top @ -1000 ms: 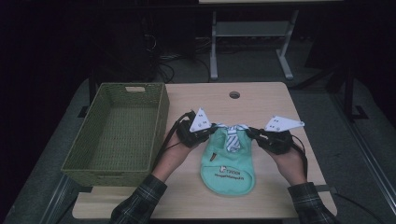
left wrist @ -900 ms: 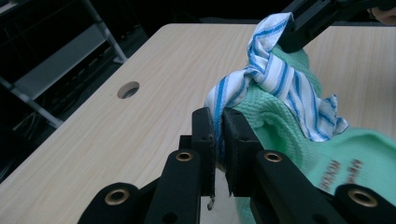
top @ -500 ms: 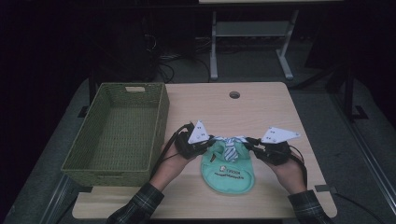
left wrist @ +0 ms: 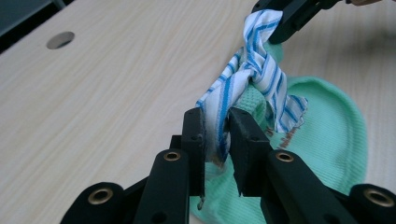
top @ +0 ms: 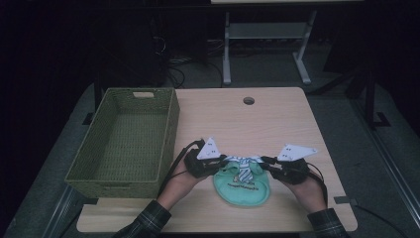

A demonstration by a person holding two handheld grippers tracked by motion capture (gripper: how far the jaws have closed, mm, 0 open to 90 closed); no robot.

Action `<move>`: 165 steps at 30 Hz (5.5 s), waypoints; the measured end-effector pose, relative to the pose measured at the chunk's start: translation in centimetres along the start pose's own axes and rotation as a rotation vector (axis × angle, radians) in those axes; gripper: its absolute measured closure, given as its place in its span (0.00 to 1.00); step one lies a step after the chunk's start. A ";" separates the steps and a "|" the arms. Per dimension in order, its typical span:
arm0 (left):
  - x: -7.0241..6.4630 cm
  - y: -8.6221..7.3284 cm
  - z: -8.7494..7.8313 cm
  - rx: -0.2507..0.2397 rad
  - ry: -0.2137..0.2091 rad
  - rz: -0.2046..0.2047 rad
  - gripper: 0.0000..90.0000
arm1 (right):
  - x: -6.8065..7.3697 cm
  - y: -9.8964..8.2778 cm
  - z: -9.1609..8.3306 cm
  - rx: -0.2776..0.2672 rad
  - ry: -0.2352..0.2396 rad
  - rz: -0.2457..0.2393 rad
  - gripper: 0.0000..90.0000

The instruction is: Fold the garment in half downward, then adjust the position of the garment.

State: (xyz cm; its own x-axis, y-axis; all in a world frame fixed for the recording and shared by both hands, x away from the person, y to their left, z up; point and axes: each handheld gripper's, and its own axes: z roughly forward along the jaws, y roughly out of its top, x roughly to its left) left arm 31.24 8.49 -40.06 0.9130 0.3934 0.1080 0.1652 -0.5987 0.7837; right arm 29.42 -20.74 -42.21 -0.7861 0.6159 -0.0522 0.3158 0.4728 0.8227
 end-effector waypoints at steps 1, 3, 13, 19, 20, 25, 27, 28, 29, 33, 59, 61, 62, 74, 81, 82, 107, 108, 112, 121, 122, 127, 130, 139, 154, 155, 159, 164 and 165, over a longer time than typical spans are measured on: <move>-0.1 -0.1 0.0 0.008 -0.009 0.003 0.84 | 0.0 -0.1 0.0 0.004 0.004 0.002 0.82; -0.3 -0.3 0.1 0.012 -0.020 -0.008 0.84 | 0.3 -0.4 0.0 0.013 0.011 0.004 0.82; -1.2 -1.3 0.3 0.040 -0.077 -0.018 0.81 | 1.7 -1.4 -0.3 0.046 0.034 -0.017 0.80; -2.1 -2.1 0.4 0.062 -0.127 -0.033 0.80 | 2.3 -2.2 -0.6 0.059 0.066 -0.010 0.79; -2.2 -2.1 0.4 0.064 -0.132 -0.034 0.80 | 2.4 -2.4 -0.7 0.060 0.077 -0.009 0.79; -2.8 -2.8 0.6 0.091 -0.160 -0.037 0.79 | 2.8 -3.2 -0.8 0.082 0.108 0.004 0.79; -3.1 -3.0 0.7 0.104 -0.166 -0.033 0.79 | 2.8 -3.5 -0.9 0.085 0.120 0.007 0.78; -3.2 -3.1 0.6 0.113 -0.173 -0.026 0.79 | 3.0 -3.6 -0.9 0.086 0.127 0.019 0.78; -3.4 -3.2 0.7 0.110 -0.176 -0.035 0.79 | 2.9 -3.7 -0.9 0.086 0.134 0.013 0.78; -3.7 -3.3 0.4 0.123 -0.190 -0.032 0.76 | 3.2 -4.1 -1.1 0.095 0.148 0.021 0.75; -0.2 -0.8 1.1 0.064 -0.241 -0.174 1.00 | 0.8 0.1 0.8 0.056 0.203 0.041 1.00; -0.5 -1.0 1.4 0.073 -0.254 -0.173 1.00 | 1.0 -0.3 0.9 0.065 0.214 0.044 1.00; -0.7 -1.2 1.5 0.077 -0.260 -0.174 1.00 | 1.1 -0.5 0.9 0.070 0.217 0.044 1.00; -2.5 -2.7 3.1 0.181 -0.283 -0.128 0.99 | 3.3 -2.7 1.2 0.155 0.274 0.035 1.00; -3.2 -3.3 4.1 0.251 -0.263 -0.081 0.99 | 4.1 -3.3 2.3 0.223 0.266 -0.010 1.00; -3.2 -3.3 4.1 0.251 -0.264 -0.084 0.99 | 4.1 -3.3 2.3 0.223 0.266 -0.011 1.00; 1.1 0.0 4.2 0.158 -0.135 -0.100 0.99 | 1.3 -0.2 3.3 0.141 0.197 0.000 1.00; 1.5 0.2 4.4 0.149 -0.128 -0.106 0.99 | 1.0 0.1 3.4 0.138 0.186 0.002 1.00; 3.0 0.6 5.5 0.157 -0.109 -0.128 0.99 | -0.3 0.5 4.4 0.128 0.164 0.022 1.00; 3.5 -0.5 8.1 0.226 -0.101 -0.142 0.99 | -0.7 -0.4 6.4 0.196 0.155 0.042 1.00; 3.6 -0.5 8.2 0.244 -0.101 -0.123 0.99 | -0.7 -0.4 6.4 0.197 0.155 0.040 1.00; 3.5 -0.5 8.1 0.234 -0.094 -0.120 0.99 | -0.8 -0.6 6.3 0.197 0.155 0.043 1.00; 3.3 0.0 7.2 0.205 -0.101 -0.119 0.98 | -1.1 -0.2 5.9 0.169 0.151 0.054 1.00; -0.2 0.4 3.5 0.107 -0.173 -0.137 0.98 | -2.6 1.1 6.2 0.139 0.134 0.067 1.00; -6.2 -2.3 3.1 0.171 -0.301 -0.143 1.00 | -3.5 0.8 8.5 0.179 0.155 0.092 1.00; -6.1 -2.3 3.3 0.176 -0.305 -0.144 1.00 | -3.5 0.8 8.4 0.182 0.155 0.096 1.00; -6.2 -2.6 3.8 0.209 -0.292 -0.122 1.00 | -3.6 0.5 8.5 0.195 0.156 0.089 1.00; -6.0 -2.8 4.3 0.235 -0.268 -0.102 1.00 | -3.3 0.1 8.5 0.210 0.166 0.088 1.00; -5.9 -2.8 4.3 0.239 -0.257 -0.097 1.00 | -3.4 0.0 8.4 0.213 0.168 0.080 1.00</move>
State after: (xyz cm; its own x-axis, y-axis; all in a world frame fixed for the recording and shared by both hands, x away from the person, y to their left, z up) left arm 27.00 4.85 -45.54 0.9479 0.2857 -0.1409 0.3100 -0.7255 0.6144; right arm 36.54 -17.50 -46.84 -0.8257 0.5518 0.1174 0.4708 0.5593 0.6823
